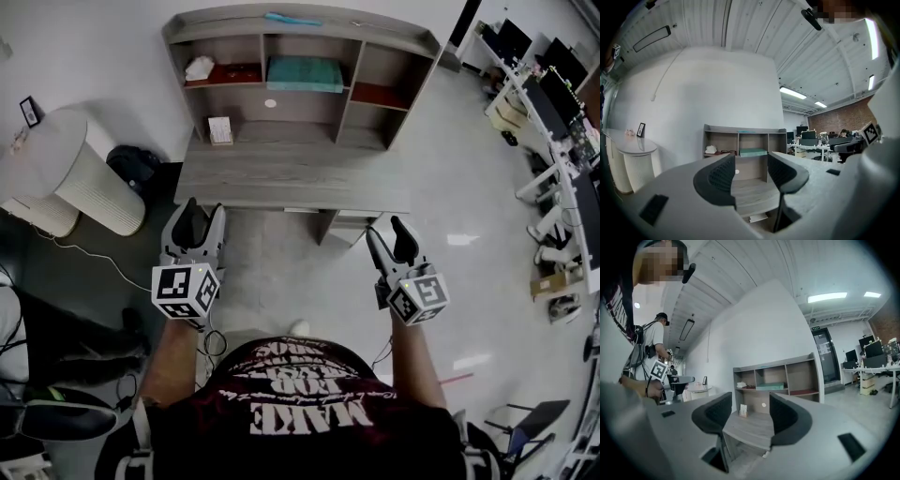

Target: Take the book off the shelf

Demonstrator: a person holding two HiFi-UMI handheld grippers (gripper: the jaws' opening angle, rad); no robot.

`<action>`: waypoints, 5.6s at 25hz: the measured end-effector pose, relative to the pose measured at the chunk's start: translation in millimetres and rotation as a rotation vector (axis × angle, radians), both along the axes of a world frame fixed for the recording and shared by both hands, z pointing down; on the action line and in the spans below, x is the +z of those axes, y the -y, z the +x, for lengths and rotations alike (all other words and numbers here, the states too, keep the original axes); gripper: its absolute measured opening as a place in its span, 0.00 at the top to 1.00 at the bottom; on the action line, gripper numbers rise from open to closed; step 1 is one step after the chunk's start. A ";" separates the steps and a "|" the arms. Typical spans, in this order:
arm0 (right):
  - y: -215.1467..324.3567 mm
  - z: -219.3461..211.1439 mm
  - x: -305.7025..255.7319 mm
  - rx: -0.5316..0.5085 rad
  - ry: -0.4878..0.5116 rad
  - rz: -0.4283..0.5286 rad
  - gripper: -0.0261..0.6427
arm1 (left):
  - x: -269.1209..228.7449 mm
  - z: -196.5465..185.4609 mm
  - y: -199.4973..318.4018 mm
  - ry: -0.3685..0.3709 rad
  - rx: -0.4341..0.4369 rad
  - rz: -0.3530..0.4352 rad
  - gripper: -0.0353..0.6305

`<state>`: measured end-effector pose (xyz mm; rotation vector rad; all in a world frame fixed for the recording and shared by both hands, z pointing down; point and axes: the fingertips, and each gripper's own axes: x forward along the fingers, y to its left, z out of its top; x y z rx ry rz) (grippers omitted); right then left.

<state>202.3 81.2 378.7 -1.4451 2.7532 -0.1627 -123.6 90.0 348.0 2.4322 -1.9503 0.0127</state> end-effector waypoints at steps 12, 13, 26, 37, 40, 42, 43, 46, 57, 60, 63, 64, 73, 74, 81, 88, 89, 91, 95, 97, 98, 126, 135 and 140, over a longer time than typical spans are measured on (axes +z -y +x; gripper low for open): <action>49.1 0.5 14.1 -0.034 0.021 -0.046 0.54 | 13.9 -8.8 19.9 -0.038 -0.045 -0.049 0.60; 52.5 -0.8 15.0 -0.035 0.020 -0.050 0.54 | 13.7 -10.4 23.8 -0.045 -0.045 -0.049 0.60; 125.8 -13.8 17.4 -0.019 0.021 -0.083 0.53 | 16.4 -18.5 110.5 -0.069 -0.004 -0.060 0.60; 215.4 -45.5 14.6 -0.004 0.011 -0.103 0.53 | 15.1 -25.8 208.2 -0.075 0.061 -0.052 0.60; 235.3 -53.4 13.8 0.007 0.015 -0.106 0.53 | 21.4 -28.5 232.1 -0.079 0.087 -0.080 0.60; 246.7 -57.8 14.7 0.015 0.017 -0.109 0.53 | 24.0 -31.8 247.4 -0.071 0.098 -0.095 0.60; 252.0 -60.2 14.7 0.020 0.017 -0.111 0.53 | 24.2 -34.1 254.5 -0.070 0.104 -0.099 0.60; 266.8 -67.7 11.2 0.037 0.014 -0.115 0.53 | 21.6 -42.2 273.0 -0.081 0.125 -0.097 0.60; 286.4 -85.7 -0.8 0.092 0.015 -0.124 0.53 | 22.0 -42.4 310.5 -0.181 0.248 -0.143 0.60; 286.5 -84.6 -3.1 0.104 0.005 -0.125 0.53 | 25.5 -38.9 313.1 -0.196 0.275 -0.163 0.60; 288.1 -81.0 -4.8 0.114 0.009 -0.121 0.53 | 33.2 -38.6 315.7 -0.198 0.273 -0.176 0.60; 289.1 -79.7 -4.9 0.116 0.010 -0.122 0.53 | 34.4 -39.1 316.3 -0.198 0.268 -0.178 0.60; 331.1 -88.9 5.8 0.075 0.053 -0.138 0.54 | 39.1 -51.8 335.7 -0.188 0.229 -0.207 0.60; 336.9 -90.5 7.8 0.069 0.057 -0.143 0.54 | 41.1 -52.4 340.8 -0.189 0.224 -0.219 0.60; 386.5 -80.5 26.2 0.066 0.083 -0.186 0.54 | 53.7 -35.9 382.7 -0.196 0.233 -0.275 0.60; 448.6 -71.9 36.3 0.067 0.076 -0.212 0.55 | 70.1 -14.9 433.7 -0.201 0.250 -0.324 0.60; 456.4 -71.3 37.8 0.067 0.075 -0.216 0.55 | 72.5 -12.3 440.5 -0.207 0.251 -0.330 0.60; 471.7 -70.3 41.6 0.066 0.069 -0.226 0.55 | 76.8 -7.1 454.5 -0.222 0.254 -0.339 0.60; 500.5 -70.2 52.7 0.062 0.066 -0.255 0.55 | 86.5 5.8 482.2 -0.242 0.271 -0.364 0.60; 513.8 -70.6 59.4 0.062 0.073 -0.275 0.55 | 91.7 11.1 494.2 -0.251 0.273 -0.380 0.60; 520.0 -70.3 62.6 0.062 0.077 -0.285 0.55 | 94.8 13.9 499.8 -0.257 0.274 -0.391 0.60; 483.9 -82.3 92.6 0.046 0.060 -0.362 0.61 | 125.7 48.3 467.0 -0.168 0.348 -0.495 0.60; 435.3 -80.8 83.2 0.063 0.063 -0.332 0.62 | 116.1 49.1 419.9 -0.143 0.369 -0.455 0.60; 415.9 -84.1 86.0 0.061 0.057 -0.336 0.62 | 119.0 45.7 399.5 -0.130 0.374 -0.451 0.60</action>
